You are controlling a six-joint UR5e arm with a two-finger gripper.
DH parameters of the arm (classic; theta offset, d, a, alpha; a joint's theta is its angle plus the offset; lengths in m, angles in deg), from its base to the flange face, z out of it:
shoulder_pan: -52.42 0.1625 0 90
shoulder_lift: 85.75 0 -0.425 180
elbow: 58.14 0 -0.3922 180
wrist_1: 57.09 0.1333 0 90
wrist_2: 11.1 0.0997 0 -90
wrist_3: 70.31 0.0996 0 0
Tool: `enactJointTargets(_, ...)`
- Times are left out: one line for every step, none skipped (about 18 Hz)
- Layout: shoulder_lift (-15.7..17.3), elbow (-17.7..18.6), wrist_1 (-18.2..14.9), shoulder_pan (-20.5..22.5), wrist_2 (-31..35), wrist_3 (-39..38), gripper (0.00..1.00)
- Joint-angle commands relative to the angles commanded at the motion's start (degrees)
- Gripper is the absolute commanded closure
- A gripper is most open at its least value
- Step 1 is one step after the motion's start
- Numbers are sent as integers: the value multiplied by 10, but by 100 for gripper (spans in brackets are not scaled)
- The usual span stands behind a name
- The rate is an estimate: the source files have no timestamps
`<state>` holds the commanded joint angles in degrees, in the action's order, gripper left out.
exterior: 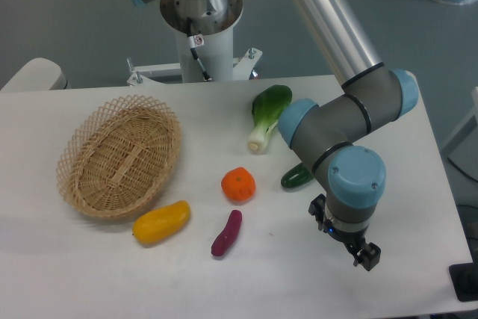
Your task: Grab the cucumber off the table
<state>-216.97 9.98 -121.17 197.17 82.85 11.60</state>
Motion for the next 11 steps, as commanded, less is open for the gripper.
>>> enactJointTargets(0,0,-1,0,0,0,0)
enactJointTargets(0,0,-1,0,-1,0,0)
enactJointTargets(0,0,-1,0,-1,0,0)
enactJointTargets(1,1,-1,0,-1,0,0)
enactJointTargets(1,2,-1,0,0,0,0)
enactJointTargets(2,3,0,-1,0,0,0)
enactJointTargets(4,10,0,-2,-1,-1,0)
enactJointTargets(7,17,3,-2,-1,-3,0)
enactJointTargets(12,22,4,-3,-2,-10,0)
enactJointTargets(17,25,3,-3,-3,-11,0)
enactJointTargets(21,32,3,-4,-3,-11,0)
